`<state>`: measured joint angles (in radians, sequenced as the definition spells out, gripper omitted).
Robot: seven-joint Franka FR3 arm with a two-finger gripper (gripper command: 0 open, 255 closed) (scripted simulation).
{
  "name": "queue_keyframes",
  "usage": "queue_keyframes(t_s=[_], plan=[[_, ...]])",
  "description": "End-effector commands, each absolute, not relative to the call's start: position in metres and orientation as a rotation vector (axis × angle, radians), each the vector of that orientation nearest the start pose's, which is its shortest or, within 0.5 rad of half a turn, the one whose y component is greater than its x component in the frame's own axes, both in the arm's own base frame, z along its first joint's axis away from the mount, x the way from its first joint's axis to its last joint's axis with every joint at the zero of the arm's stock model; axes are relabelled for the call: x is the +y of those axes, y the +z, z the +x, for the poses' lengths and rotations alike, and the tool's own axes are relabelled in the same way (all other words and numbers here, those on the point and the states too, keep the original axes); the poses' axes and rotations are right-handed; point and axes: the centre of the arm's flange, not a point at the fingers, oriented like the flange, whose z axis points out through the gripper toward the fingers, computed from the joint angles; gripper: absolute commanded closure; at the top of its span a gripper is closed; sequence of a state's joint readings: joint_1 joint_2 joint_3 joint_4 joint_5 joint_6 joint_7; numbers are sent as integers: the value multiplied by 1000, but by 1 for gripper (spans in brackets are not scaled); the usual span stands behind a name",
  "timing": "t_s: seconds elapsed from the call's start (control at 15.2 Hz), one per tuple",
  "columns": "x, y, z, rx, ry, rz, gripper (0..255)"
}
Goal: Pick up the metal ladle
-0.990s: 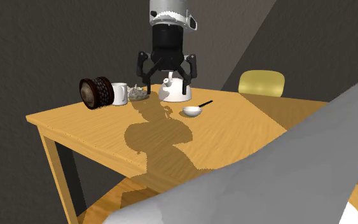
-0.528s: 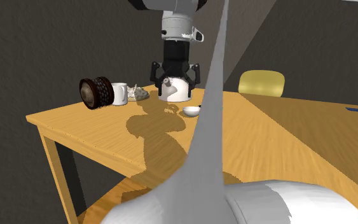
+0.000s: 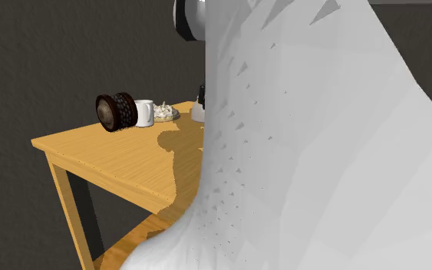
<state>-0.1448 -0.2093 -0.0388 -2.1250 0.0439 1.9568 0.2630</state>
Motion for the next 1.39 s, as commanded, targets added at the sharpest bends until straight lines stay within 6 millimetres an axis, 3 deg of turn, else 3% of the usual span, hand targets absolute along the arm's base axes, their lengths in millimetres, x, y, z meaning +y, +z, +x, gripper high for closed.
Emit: queue_keyframes(t_s=[0.0,0.66,1.19,1.32], plan=[[-107,500,508,782,-88,-2990,0],[-198,472,580,1137,-213,-2870,0],[-199,432,581,1139,-214,-2869,0],[-199,432,581,1139,-214,-2869,0]])
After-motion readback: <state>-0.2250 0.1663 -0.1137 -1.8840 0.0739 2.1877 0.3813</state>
